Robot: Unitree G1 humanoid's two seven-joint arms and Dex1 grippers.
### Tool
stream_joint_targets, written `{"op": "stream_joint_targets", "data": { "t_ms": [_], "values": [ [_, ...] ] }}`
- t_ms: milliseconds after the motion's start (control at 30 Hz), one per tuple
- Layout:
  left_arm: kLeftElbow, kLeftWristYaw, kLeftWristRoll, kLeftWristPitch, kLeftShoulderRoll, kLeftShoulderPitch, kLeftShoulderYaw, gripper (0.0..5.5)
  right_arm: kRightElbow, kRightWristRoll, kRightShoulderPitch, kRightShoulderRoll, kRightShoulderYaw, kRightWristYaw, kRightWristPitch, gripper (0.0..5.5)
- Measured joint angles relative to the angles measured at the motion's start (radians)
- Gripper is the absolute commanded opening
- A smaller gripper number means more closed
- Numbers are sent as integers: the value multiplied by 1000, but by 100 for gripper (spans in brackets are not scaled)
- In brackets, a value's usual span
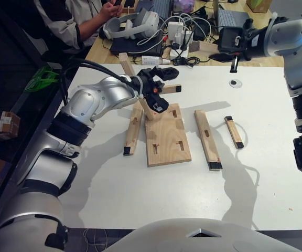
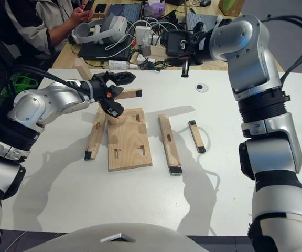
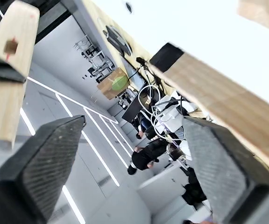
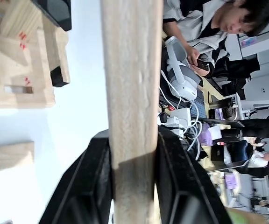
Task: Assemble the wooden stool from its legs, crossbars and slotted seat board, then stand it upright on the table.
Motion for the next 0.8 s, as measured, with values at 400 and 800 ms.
{"op": "stream_joint_targets", "data": {
  "t_ms": [400, 800],
  "values": [
    [-283, -72, -660, 866, -493, 112, 432, 540, -397, 635, 237, 135, -391, -91, 655, 100],
    [-348, 17, -818, 1185, -658, 25, 428, 540, -553, 642, 356, 192, -240, -242, 628, 100]
  ]
}}
